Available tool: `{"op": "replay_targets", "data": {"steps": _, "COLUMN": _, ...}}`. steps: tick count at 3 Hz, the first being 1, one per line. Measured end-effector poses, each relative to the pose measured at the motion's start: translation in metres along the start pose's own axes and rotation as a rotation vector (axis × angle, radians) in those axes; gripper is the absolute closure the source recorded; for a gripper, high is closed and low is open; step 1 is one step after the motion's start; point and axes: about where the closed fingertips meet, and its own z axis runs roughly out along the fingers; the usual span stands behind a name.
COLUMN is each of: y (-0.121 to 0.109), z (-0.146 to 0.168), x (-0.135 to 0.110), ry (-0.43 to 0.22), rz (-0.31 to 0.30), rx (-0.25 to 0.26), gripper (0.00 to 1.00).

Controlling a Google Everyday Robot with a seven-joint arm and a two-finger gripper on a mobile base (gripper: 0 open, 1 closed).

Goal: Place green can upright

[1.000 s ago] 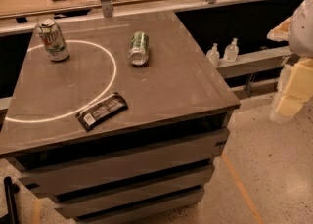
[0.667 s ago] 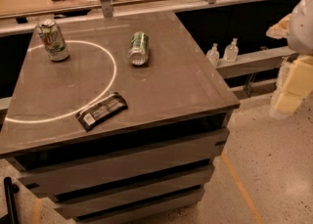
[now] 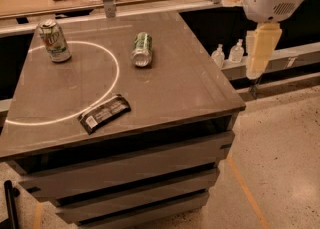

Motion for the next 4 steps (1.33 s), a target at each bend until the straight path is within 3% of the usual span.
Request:
{"op": "replay_targets", "data": {"steps": 1, "y": -0.043, "z": 0.022, "x": -0.025, "ry": -0.019, "rz": -0.220, "rx": 0.034, "gripper": 0.00}}
{"op": "replay_targets", "data": {"steps": 2, "y": -0.074, "z": 0.042, "x": -0.051, "ry": -0.083, "rz": -0.436, "rx": 0.071, "gripper": 0.00}}
{"op": "replay_targets", "data": {"steps": 3, "y": -0.077, "z": 0.043, "x": -0.052, "ry": -0.081, "rz": -0.443, "rx": 0.072, "gripper": 0.00}}
{"op": "replay_targets", "data": {"steps": 4, "y": -0.102, "z": 0.050, "x": -0.058, "ry": -0.065, "rz": -0.491, "rx": 0.082, "gripper": 0.00}}
